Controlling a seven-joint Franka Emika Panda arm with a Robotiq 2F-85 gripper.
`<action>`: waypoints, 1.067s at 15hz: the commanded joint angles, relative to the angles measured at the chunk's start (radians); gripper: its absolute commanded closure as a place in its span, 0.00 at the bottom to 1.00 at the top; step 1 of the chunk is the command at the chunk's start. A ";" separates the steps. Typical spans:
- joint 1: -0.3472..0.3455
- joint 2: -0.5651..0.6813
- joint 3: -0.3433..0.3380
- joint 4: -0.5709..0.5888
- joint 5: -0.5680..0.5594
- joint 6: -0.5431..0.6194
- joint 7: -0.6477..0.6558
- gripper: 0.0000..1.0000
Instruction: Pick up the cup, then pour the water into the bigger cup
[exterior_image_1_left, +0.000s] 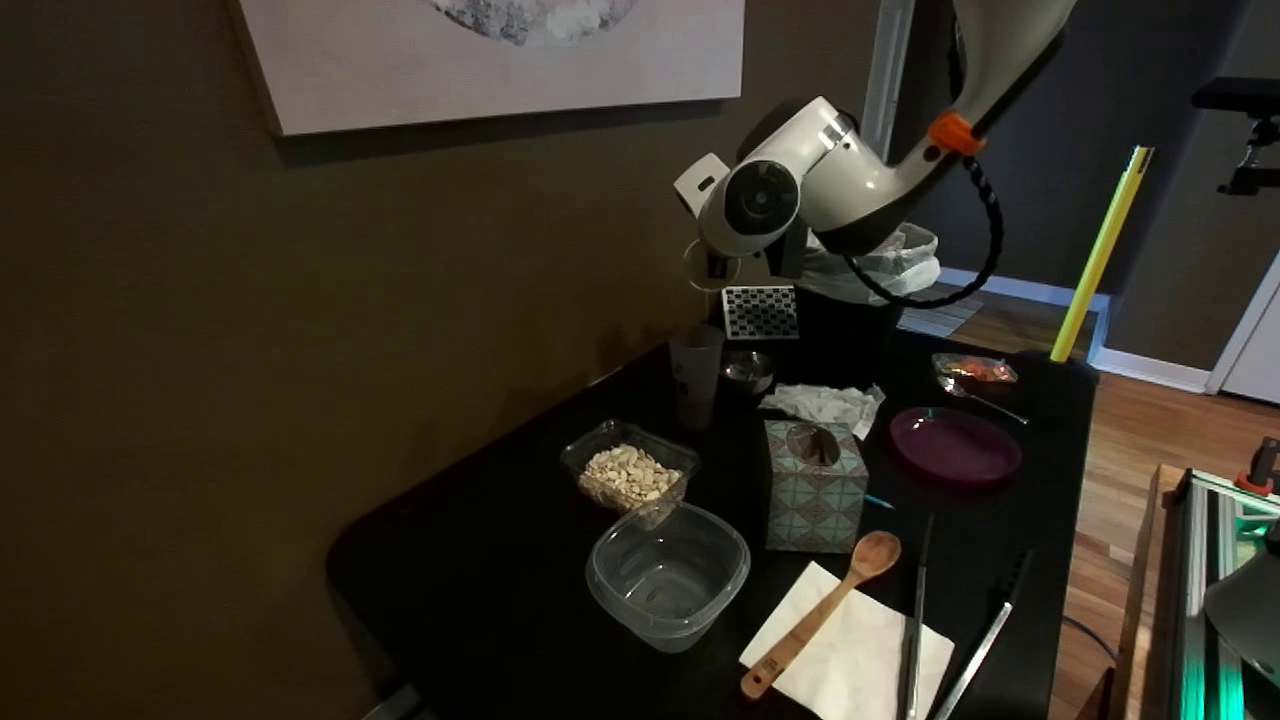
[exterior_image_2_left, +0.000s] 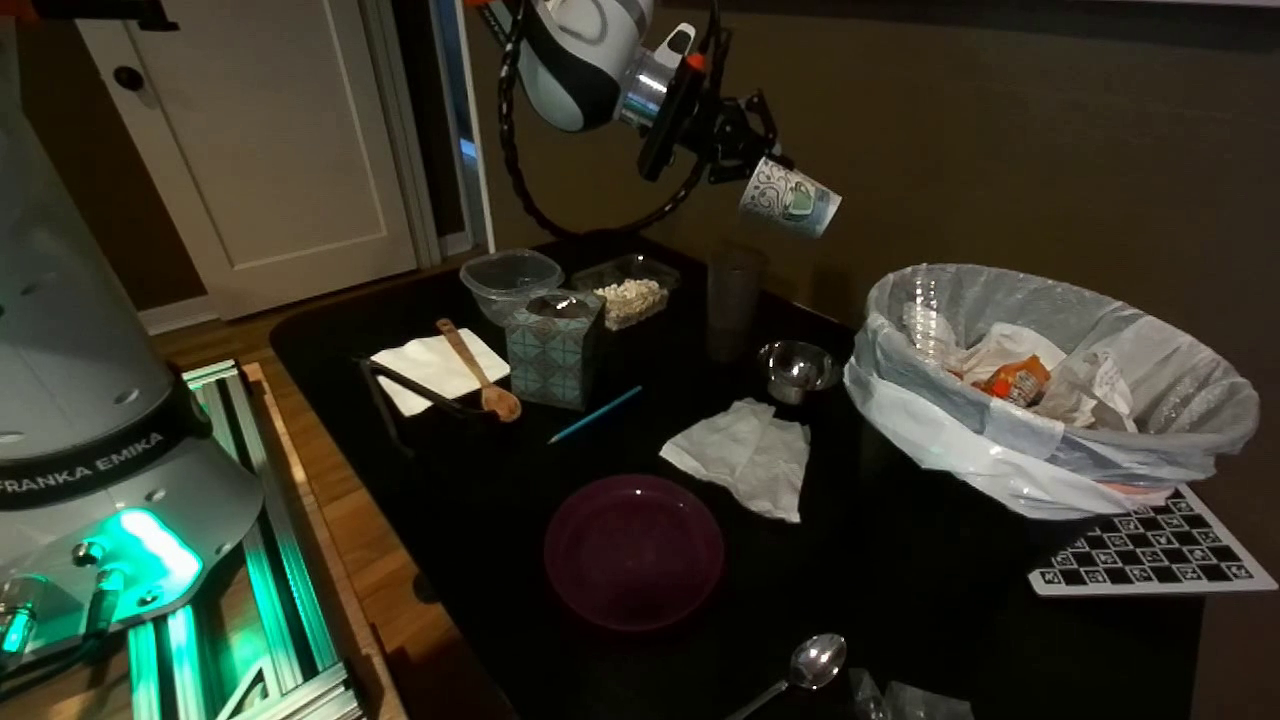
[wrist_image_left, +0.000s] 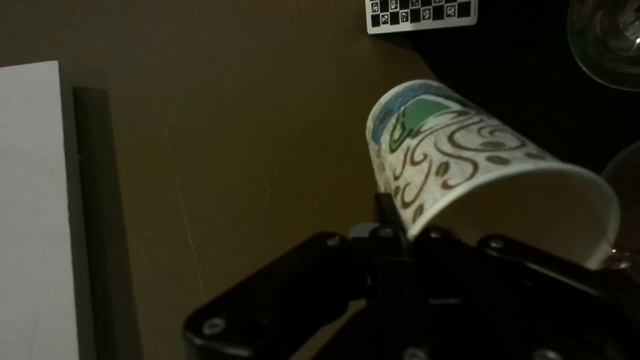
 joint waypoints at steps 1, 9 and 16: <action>-0.031 -0.011 0.039 -0.026 -0.043 -0.040 0.037 0.99; -0.044 -0.004 0.057 -0.024 -0.076 -0.063 0.060 0.99; -0.046 -0.001 0.061 -0.024 -0.114 -0.102 0.077 0.99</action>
